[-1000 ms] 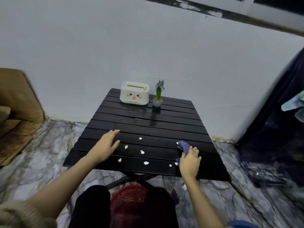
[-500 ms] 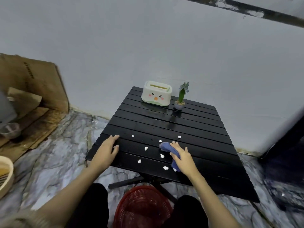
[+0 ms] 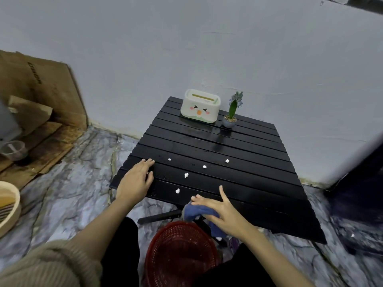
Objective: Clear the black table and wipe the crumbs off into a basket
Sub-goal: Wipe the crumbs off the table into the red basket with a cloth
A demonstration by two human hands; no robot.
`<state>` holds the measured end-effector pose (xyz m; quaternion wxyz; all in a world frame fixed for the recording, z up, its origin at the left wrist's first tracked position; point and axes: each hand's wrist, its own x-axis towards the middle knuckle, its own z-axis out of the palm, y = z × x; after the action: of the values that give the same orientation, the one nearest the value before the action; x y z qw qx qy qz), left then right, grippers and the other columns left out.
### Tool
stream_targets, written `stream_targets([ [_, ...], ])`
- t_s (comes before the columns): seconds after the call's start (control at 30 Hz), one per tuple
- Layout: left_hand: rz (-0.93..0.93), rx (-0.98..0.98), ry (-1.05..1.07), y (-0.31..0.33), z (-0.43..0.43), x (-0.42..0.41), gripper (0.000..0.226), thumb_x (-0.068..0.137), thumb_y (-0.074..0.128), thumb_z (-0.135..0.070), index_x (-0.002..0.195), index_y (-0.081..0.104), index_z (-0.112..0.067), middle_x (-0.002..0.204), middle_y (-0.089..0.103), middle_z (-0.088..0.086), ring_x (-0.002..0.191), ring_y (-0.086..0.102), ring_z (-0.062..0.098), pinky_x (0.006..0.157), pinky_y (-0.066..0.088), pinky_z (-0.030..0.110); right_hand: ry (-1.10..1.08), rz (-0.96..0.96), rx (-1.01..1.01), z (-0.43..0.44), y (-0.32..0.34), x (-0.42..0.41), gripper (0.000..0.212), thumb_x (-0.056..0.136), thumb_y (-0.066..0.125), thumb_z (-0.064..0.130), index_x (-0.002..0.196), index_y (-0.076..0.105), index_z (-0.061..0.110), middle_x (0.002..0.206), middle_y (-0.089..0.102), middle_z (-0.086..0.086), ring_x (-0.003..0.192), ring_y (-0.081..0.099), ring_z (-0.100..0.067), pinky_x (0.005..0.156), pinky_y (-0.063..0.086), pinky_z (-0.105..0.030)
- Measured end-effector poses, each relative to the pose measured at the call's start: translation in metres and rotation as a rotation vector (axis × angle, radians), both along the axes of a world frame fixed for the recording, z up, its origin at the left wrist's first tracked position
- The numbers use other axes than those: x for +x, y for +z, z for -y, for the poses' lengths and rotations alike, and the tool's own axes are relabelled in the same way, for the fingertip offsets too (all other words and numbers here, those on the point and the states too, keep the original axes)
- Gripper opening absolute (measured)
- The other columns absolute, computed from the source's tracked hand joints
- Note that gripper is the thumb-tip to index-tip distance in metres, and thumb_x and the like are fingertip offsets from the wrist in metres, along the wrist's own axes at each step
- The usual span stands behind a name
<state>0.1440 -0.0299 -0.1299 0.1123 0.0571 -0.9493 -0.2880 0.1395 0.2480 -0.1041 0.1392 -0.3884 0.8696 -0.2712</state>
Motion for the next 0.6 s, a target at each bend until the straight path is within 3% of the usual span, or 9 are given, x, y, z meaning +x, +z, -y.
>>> stream_targets([
  [0.07,0.003,-0.003,-0.003,0.0,0.0,0.0,0.041,0.093,0.038,-0.022,0.134,0.04,-0.016,0.144,0.043,0.003,0.139,0.029,0.016,0.111,0.031,0.036,-0.028,0.074,-0.059,0.001,0.004,0.003,0.035,0.093,0.045,0.028,0.128,0.046,0.031,0.134,0.05,0.017,0.126,0.039,0.008,0.112,-0.018,-0.026],
  [0.13,0.007,-0.005,-0.005,-0.001,0.001,0.0,0.041,0.093,0.038,-0.022,0.134,0.04,-0.016,0.144,0.043,0.003,0.139,0.029,0.016,0.111,0.03,0.035,-0.077,0.097,-0.154,0.002,0.011,0.003,0.032,0.092,0.045,0.039,0.122,0.051,0.035,0.124,0.054,0.027,0.116,0.049,0.008,0.116,0.005,-0.022],
  [0.2,0.005,-0.008,-0.005,-0.002,0.001,0.0,0.041,0.093,0.038,-0.022,0.133,0.041,-0.016,0.144,0.043,0.003,0.138,0.029,0.016,0.112,0.03,0.035,-0.163,0.107,-0.285,0.001,0.019,0.002,0.029,0.091,0.048,0.034,0.119,0.054,0.033,0.119,0.058,0.024,0.108,0.055,0.007,0.102,0.036,-0.019],
  [0.23,0.005,-0.01,-0.005,-0.002,0.002,-0.001,0.041,0.093,0.038,-0.022,0.133,0.041,-0.016,0.144,0.044,0.003,0.138,0.03,0.016,0.112,0.03,0.035,-0.201,0.085,-0.336,0.0,0.021,0.0,0.029,0.091,0.049,0.025,0.119,0.055,0.026,0.118,0.06,0.016,0.108,0.056,0.003,0.095,0.042,-0.019],
  [0.3,0.009,-0.012,-0.008,-0.002,0.002,-0.001,0.041,0.093,0.038,-0.022,0.133,0.041,-0.015,0.144,0.044,0.003,0.138,0.03,0.017,0.112,0.03,0.035,-0.238,-0.03,-0.347,-0.003,0.023,-0.006,0.032,0.09,0.048,0.013,0.121,0.055,0.018,0.119,0.06,0.004,0.112,0.055,-0.004,0.093,0.043,-0.019],
  [0.4,0.015,-0.015,-0.012,-0.002,0.001,-0.001,0.041,0.094,0.037,-0.022,0.134,0.04,-0.015,0.144,0.043,0.004,0.139,0.029,0.017,0.113,0.029,0.034,-0.295,-0.196,-0.191,-0.008,0.017,-0.021,0.045,0.085,0.047,-0.002,0.126,0.05,0.018,0.123,0.055,0.004,0.115,0.05,-0.009,0.1,0.036,-0.02],
  [0.53,0.009,-0.011,-0.01,-0.001,0.001,0.0,0.041,0.094,0.037,-0.022,0.134,0.04,-0.015,0.144,0.042,0.003,0.139,0.029,0.016,0.112,0.028,0.033,-0.298,-0.385,-0.011,-0.006,0.003,-0.032,0.045,0.081,0.041,0.009,0.125,0.049,0.015,0.121,0.06,-0.008,0.113,0.053,-0.02,0.104,0.02,-0.011],
  [0.6,0.006,-0.013,-0.012,-0.001,0.001,0.0,0.04,0.094,0.037,-0.022,0.134,0.041,-0.015,0.144,0.042,0.003,0.139,0.029,0.016,0.112,0.028,0.033,-0.192,-0.502,0.051,0.001,-0.004,-0.03,0.045,0.077,0.047,0.005,0.122,0.049,0.011,0.112,0.065,-0.01,0.108,0.052,-0.018,0.108,0.02,-0.019],
])
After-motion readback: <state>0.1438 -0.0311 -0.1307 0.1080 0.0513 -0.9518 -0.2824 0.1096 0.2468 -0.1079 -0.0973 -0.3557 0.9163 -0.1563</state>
